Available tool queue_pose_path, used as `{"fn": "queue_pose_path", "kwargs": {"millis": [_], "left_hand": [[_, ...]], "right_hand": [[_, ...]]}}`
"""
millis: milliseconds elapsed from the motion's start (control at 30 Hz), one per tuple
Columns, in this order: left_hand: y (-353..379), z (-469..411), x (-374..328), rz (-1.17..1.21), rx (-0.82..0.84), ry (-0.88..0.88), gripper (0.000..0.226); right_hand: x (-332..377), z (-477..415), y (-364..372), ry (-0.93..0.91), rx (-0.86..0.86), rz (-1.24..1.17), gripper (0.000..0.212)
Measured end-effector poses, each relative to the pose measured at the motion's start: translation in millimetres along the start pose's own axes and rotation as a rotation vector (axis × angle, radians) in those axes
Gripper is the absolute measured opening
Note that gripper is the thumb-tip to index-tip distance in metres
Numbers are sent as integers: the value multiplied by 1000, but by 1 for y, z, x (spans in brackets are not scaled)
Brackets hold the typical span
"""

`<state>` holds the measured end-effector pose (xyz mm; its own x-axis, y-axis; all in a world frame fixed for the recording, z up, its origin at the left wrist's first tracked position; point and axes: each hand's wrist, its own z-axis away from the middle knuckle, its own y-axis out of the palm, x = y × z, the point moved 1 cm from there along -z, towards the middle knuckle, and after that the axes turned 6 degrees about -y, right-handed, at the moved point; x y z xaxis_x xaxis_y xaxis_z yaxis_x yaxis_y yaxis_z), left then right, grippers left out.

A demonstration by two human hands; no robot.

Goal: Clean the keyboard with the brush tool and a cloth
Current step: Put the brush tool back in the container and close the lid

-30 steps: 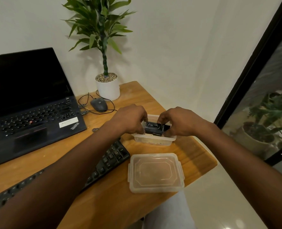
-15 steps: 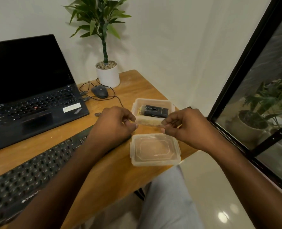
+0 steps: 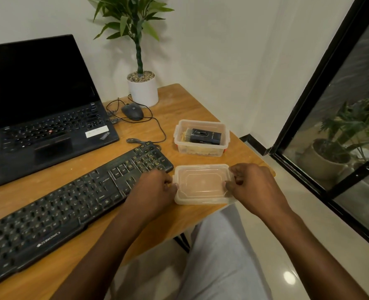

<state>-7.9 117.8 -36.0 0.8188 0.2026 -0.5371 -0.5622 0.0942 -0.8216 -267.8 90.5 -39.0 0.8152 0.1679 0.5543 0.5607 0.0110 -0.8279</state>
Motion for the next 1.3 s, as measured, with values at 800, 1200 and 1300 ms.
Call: {"fn": "queue_pose_path", "kwargs": {"millis": [800, 1200, 1300], "left_hand": [[-55, -80, -29, 585, -267, 52, 11], [-50, -138, -36, 474, -180, -6, 3], [-49, -142, -33, 454, -155, -20, 6]], "right_hand": [[15, -73, -38, -1, -331, -462, 38], [0, -113, -24, 63, -282, -396, 41], [-3, -114, -21, 68, -269, -392, 40]]}}
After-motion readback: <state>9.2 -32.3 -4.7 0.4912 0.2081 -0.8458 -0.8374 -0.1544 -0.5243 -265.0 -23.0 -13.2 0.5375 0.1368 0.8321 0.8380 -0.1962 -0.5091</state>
